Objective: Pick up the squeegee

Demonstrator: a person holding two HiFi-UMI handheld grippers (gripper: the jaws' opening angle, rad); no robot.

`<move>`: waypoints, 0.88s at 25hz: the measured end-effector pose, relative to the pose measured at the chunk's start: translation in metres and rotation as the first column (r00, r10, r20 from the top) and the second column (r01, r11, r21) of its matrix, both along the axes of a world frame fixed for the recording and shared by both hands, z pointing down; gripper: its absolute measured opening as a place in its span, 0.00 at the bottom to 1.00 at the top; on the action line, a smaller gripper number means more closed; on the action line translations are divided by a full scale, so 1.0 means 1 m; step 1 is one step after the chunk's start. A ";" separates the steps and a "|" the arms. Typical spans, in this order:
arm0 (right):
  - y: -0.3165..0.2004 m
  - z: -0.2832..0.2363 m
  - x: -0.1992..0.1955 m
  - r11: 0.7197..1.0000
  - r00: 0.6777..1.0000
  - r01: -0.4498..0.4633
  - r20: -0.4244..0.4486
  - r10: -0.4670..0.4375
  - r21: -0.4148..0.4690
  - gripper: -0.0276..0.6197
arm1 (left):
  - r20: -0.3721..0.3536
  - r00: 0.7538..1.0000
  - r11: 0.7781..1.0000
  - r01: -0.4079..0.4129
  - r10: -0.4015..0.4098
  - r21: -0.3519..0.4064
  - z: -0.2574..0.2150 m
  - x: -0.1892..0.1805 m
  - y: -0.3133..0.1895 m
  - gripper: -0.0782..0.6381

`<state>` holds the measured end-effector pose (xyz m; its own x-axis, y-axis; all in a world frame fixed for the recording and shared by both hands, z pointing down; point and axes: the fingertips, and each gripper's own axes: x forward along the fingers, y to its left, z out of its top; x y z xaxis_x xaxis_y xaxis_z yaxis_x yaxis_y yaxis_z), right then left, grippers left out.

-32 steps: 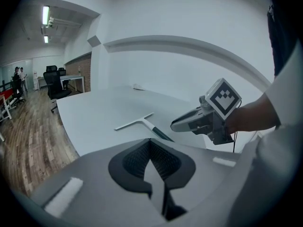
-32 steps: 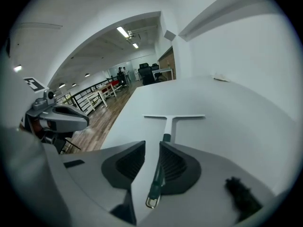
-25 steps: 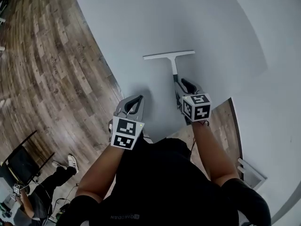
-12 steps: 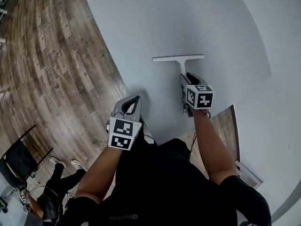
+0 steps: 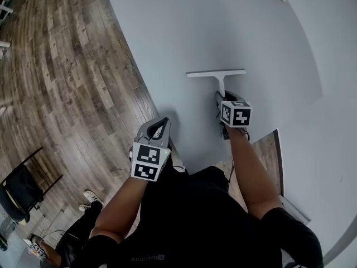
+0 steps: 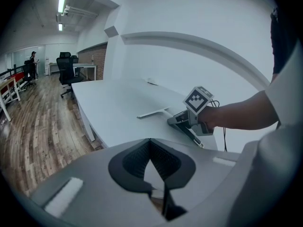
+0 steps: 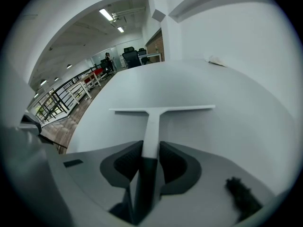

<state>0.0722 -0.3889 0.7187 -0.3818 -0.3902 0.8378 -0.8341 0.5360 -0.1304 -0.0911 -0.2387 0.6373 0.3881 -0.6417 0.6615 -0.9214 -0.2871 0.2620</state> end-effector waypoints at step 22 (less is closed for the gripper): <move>-0.005 -0.011 0.008 0.999 0.994 -0.039 0.105 0.042 -0.029 0.19 | 0.061 0.996 0.991 0.060 -0.068 0.123 -0.060 0.012 0.020 0.12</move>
